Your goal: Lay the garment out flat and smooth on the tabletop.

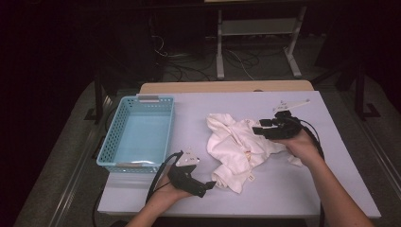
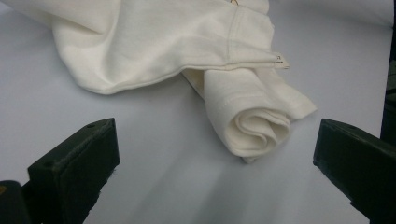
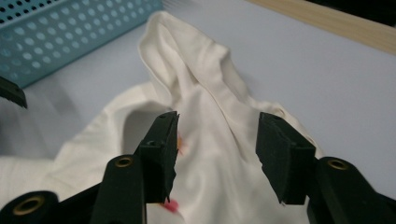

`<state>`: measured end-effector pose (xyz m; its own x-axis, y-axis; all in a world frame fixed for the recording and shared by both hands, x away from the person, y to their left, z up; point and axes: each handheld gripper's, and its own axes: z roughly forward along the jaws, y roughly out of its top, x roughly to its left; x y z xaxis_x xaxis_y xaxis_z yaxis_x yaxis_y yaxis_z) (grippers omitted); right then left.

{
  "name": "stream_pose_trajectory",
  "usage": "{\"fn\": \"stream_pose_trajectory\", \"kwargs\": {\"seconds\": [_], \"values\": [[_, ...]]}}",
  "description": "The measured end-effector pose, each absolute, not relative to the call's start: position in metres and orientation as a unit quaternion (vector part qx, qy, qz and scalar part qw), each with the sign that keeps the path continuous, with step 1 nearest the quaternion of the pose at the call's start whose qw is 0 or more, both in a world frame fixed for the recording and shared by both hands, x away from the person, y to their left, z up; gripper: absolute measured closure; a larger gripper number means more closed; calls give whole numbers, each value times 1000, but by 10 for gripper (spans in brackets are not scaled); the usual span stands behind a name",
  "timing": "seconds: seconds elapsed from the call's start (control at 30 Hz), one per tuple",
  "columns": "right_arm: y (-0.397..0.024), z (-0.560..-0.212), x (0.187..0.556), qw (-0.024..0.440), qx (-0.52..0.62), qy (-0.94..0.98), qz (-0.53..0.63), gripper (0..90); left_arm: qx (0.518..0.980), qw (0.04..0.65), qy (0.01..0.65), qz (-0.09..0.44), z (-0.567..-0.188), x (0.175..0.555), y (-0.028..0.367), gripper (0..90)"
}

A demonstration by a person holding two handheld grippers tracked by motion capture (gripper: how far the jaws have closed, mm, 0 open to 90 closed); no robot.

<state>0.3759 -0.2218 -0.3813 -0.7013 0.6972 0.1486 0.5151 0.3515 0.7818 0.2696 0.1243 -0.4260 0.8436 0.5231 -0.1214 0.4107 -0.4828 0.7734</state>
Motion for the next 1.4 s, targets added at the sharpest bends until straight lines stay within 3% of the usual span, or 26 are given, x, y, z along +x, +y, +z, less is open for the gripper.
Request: {"fn": "stream_pose_trajectory", "kwargs": {"seconds": [0.5,1.4], "values": [[-278,-403,383,123,442,801,385,529,857,431,273,62,-428,272,125,0],[-287,-441,399,91,484,812,314,695,855,435,275,66,-426,273,128,0]]}}
